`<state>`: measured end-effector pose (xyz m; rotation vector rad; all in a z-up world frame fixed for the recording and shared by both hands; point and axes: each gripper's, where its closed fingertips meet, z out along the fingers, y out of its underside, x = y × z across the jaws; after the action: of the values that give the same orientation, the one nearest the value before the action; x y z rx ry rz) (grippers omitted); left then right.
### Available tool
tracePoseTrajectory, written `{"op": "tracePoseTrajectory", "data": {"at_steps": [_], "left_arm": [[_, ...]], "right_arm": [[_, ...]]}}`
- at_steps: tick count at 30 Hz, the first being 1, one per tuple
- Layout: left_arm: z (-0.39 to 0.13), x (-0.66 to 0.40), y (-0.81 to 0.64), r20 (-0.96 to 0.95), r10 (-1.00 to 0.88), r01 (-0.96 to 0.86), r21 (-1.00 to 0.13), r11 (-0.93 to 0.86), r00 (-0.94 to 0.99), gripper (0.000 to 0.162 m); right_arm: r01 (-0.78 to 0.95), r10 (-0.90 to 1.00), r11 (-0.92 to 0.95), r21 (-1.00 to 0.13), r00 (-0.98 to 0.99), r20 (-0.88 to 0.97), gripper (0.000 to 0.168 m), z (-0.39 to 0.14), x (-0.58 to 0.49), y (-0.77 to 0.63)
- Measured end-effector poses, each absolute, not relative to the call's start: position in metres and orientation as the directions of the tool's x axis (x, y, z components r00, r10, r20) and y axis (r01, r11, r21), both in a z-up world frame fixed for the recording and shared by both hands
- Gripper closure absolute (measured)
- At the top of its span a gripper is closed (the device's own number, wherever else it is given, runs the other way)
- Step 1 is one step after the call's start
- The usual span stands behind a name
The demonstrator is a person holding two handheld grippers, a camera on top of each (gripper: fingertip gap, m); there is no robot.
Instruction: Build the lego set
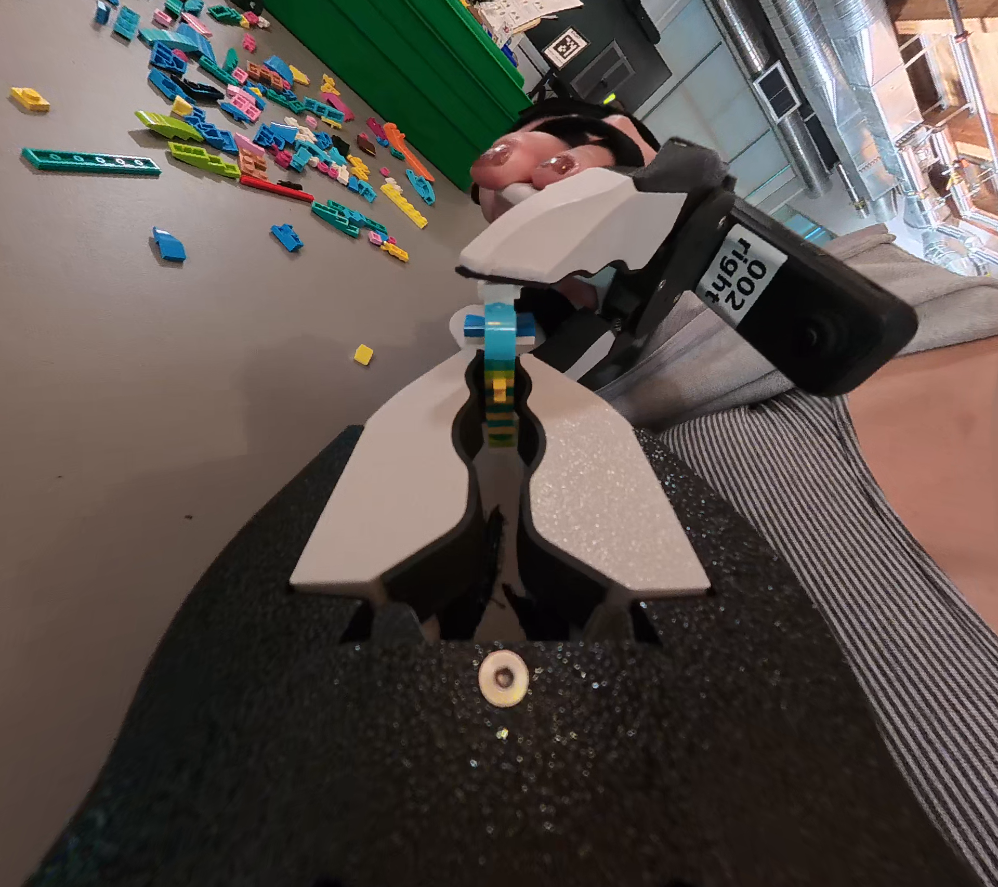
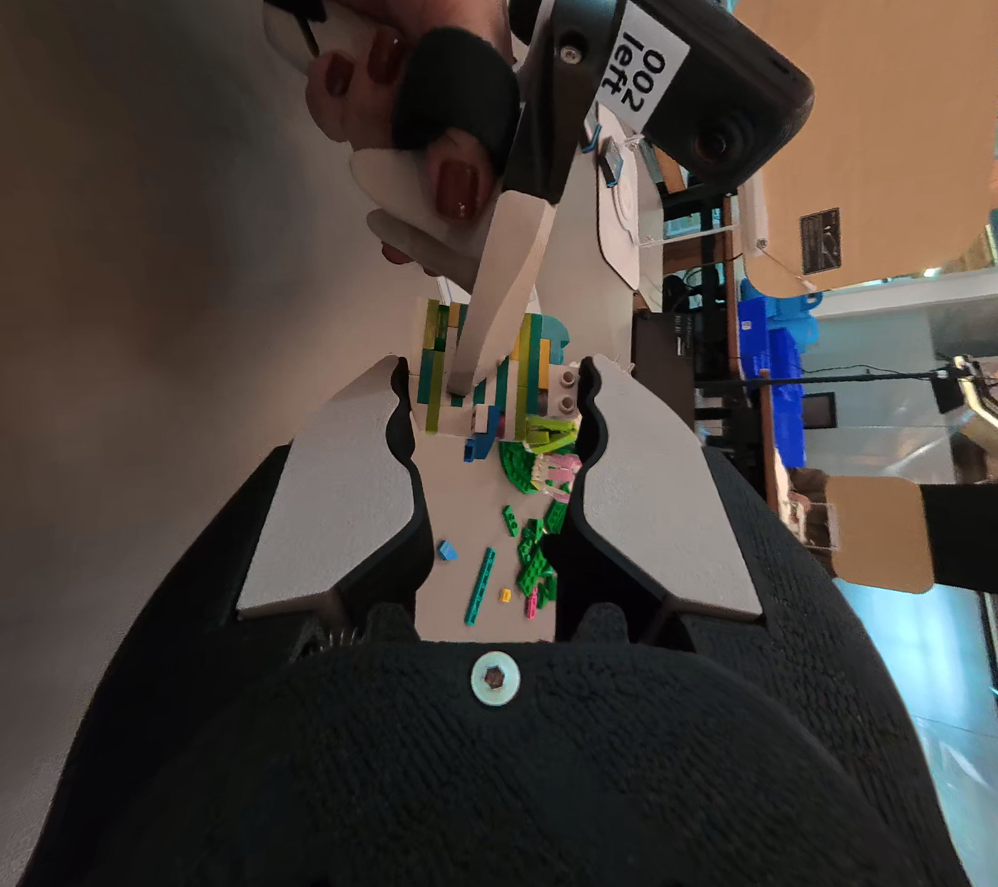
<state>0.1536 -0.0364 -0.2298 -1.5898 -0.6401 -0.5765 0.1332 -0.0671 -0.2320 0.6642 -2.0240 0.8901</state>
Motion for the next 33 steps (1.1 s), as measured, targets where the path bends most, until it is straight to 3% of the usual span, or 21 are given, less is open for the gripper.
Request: {"op": "tracePoseTrajectory", "data": {"at_steps": [1,5,10,15,19,22,24,33], "left_arm": [[-0.229,0.153,-0.037,0.692,0.07,0.696,-0.715,-0.073,0.718,0.154],[-0.23,0.153,-0.036,0.681,0.081,0.686,-0.723,-0.079,0.728,0.154],[-0.227,0.153,-0.033,0.68,0.061,0.682,-0.728,-0.064,0.731,0.154],[-0.235,0.132,-0.044,0.513,0.219,0.539,-0.838,-0.08,0.83,0.154],[-0.239,0.106,-0.06,0.296,0.385,0.351,-0.933,-0.079,0.874,0.154],[-0.244,0.103,-0.06,0.221,0.408,0.282,-0.955,-0.095,0.886,0.154],[-0.25,0.104,-0.056,0.173,0.414,0.252,-0.957,-0.145,0.894,0.154],[-0.263,0.126,-0.039,0.077,0.307,0.171,-0.94,-0.296,0.949,0.154]], "right_arm": [[-0.708,-0.128,0.612,-0.353,-0.529,0.839,0.109,-0.231,0.133,-0.067],[-0.713,-0.126,0.611,-0.343,-0.515,0.848,0.11,-0.231,0.133,-0.066],[-0.669,-0.092,0.59,-0.452,-0.612,0.785,0.108,-0.229,0.135,-0.064],[-0.563,-0.036,0.63,-0.535,-0.709,0.704,0.105,-0.227,0.128,-0.033],[-0.276,0.054,0.728,-0.628,-0.889,0.454,0.121,-0.251,0.114,0.017],[-0.027,0.138,0.789,-0.613,-0.966,0.221,0.131,-0.277,0.111,0.045],[0.05,0.159,0.798,-0.601,-0.979,0.13,0.14,-0.29,0.113,0.05],[-0.097,-0.057,0.844,-0.527,-0.994,0.091,0.152,-0.317,0.127,0.025]]}}
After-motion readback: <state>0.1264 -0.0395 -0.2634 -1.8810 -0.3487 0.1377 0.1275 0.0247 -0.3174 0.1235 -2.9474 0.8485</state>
